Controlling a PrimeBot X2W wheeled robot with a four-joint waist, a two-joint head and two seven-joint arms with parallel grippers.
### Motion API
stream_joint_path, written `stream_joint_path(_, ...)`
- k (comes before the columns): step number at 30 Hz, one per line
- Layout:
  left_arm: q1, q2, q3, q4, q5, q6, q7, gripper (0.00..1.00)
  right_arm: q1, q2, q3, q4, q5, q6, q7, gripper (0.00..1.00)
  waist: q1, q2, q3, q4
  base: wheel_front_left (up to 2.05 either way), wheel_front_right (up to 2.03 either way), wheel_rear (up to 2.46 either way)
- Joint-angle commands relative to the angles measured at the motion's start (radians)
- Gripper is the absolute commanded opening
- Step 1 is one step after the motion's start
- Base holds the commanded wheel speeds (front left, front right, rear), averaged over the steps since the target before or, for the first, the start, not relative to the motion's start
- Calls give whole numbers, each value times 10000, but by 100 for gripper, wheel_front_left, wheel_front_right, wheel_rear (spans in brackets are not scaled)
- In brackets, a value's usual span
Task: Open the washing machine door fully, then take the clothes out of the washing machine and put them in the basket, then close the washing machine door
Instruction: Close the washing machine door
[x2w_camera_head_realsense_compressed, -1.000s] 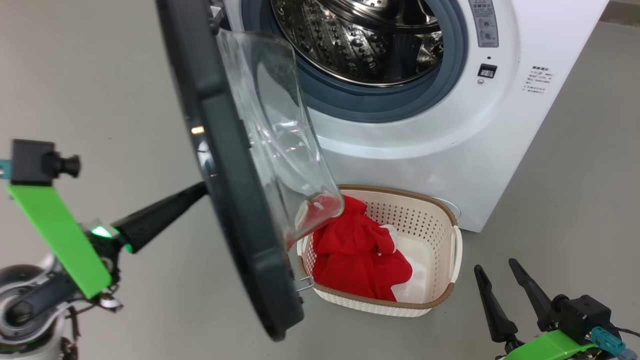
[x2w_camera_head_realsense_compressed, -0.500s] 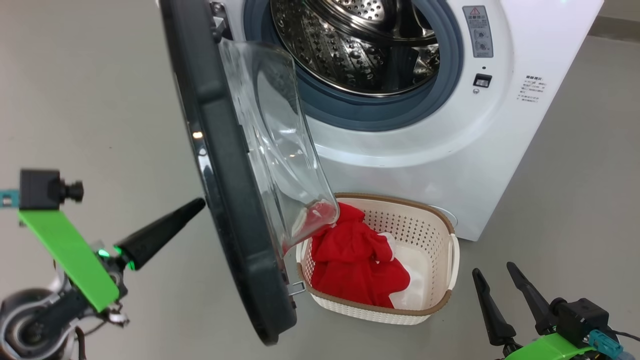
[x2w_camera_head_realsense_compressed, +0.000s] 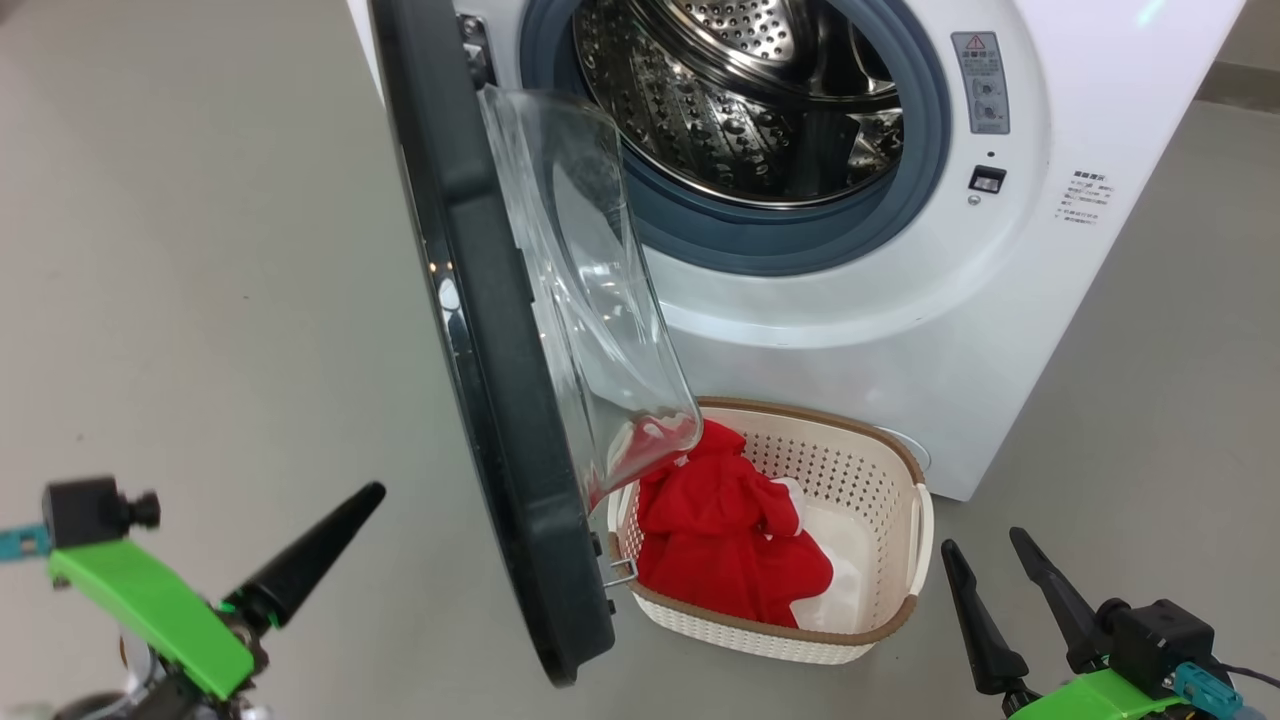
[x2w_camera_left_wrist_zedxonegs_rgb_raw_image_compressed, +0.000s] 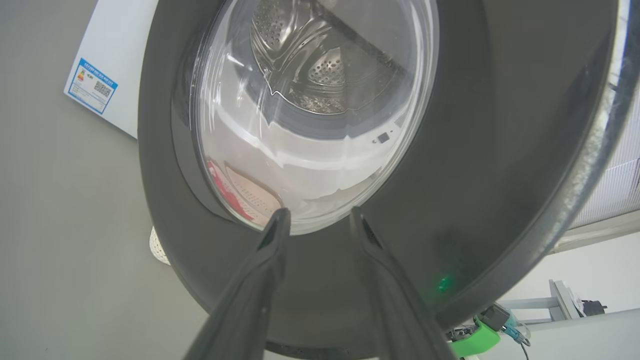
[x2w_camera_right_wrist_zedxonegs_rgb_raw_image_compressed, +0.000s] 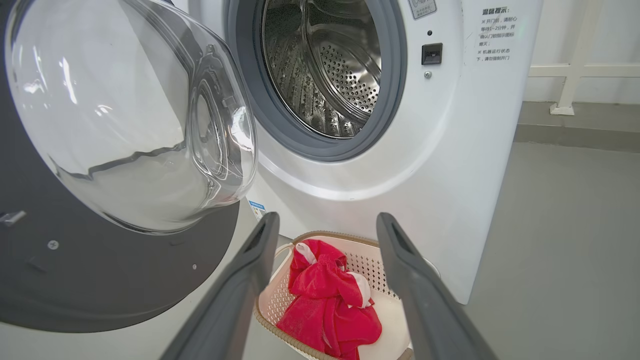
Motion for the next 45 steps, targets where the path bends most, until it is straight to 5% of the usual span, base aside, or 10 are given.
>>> stream_joint_path(1, -121, 274, 375, -172, 47, -67, -129, 67, 44, -73, 258, -222, -32, 63, -65, 100, 0, -1, -22, 30, 0, 0, 0)
stream_joint_path(2, -26, 266, 338, -107, 55, -67, -284, 73, 58, -74, 257, -218, -30, 63, -65, 100, 0, -1, -30, 53, 0, 0, 0)
stream_joint_path(4, 167, 218, 259, 5, -20, -67, -547, 100, 81, -72, 259, -202, -27, 63, -65, 100, 0, -1, -57, 92, 0, 0, 0)
stream_joint_path(28, 1562, 111, -1254, 1862, 617, -67, -5441, 100, 27, -173, 326, -98, 14, 63, -65, 100, 0, -1, -23, 209, 0, 0, 0)
stream_joint_path(38, 1429, 343, -2785, 3012, 1996, -67, -8186, 100, 34, -172, 215, -125, 18, 63, -65, 100, 0, -1, 1, 118, 0, 0, 0)
stream_joint_path(45, 1107, 57, -2195, 3609, 3676, -67, -8628, 100, 23, -177, 88, -159, 4, 63, -65, 100, 0, -1, 30, 111, 0, 0, 0)
